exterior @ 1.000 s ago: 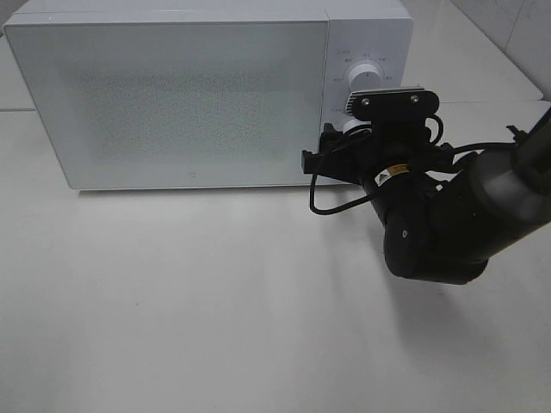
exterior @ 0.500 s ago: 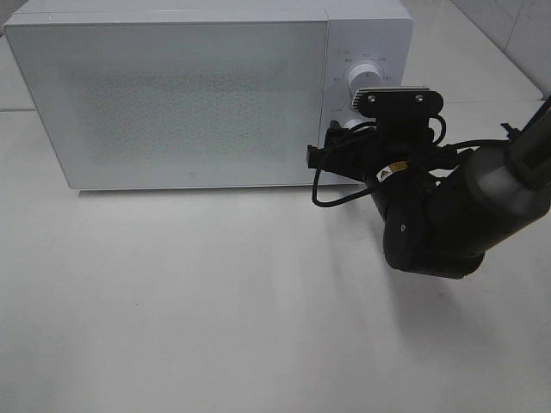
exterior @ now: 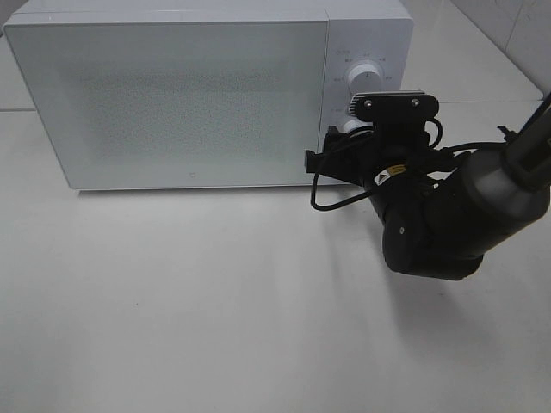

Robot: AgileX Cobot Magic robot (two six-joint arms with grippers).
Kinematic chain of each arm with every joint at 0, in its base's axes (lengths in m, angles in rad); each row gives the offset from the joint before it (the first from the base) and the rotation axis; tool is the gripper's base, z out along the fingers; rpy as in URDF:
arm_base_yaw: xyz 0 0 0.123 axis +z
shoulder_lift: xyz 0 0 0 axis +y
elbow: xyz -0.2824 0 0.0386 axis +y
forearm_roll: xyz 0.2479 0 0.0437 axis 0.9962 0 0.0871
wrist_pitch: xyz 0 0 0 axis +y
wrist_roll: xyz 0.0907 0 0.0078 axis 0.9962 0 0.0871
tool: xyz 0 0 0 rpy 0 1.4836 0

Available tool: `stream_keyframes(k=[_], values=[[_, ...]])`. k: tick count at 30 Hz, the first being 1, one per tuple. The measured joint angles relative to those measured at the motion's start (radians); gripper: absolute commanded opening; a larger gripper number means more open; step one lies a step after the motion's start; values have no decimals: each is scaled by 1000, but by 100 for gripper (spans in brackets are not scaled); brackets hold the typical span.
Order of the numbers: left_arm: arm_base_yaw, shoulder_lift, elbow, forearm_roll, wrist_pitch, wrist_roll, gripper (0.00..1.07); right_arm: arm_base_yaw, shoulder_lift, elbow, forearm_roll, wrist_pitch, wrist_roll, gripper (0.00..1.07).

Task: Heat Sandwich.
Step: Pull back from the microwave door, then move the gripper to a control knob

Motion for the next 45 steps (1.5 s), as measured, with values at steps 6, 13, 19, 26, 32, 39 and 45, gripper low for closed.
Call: stream_keyframes(k=[6, 13, 19, 26, 32, 39, 45], values=[[0, 0, 0, 0, 0, 0, 100, 0, 0, 0, -8, -2, 0, 56], [0, 0, 0, 0, 0, 0, 100, 0, 0, 0, -12, -2, 1, 16], [0, 0, 0, 0, 0, 0, 100, 0, 0, 0, -12, -2, 1, 7], [0, 0, 0, 0, 0, 0, 100, 0, 0, 0, -12, -2, 17, 7], [0, 0, 0, 0, 0, 0, 100, 0, 0, 0, -12, -2, 70, 7], [0, 0, 0, 0, 0, 0, 100, 0, 0, 0, -12, -3, 188, 7], [0, 0, 0, 0, 0, 0, 100, 0, 0, 0, -12, -3, 465, 8]])
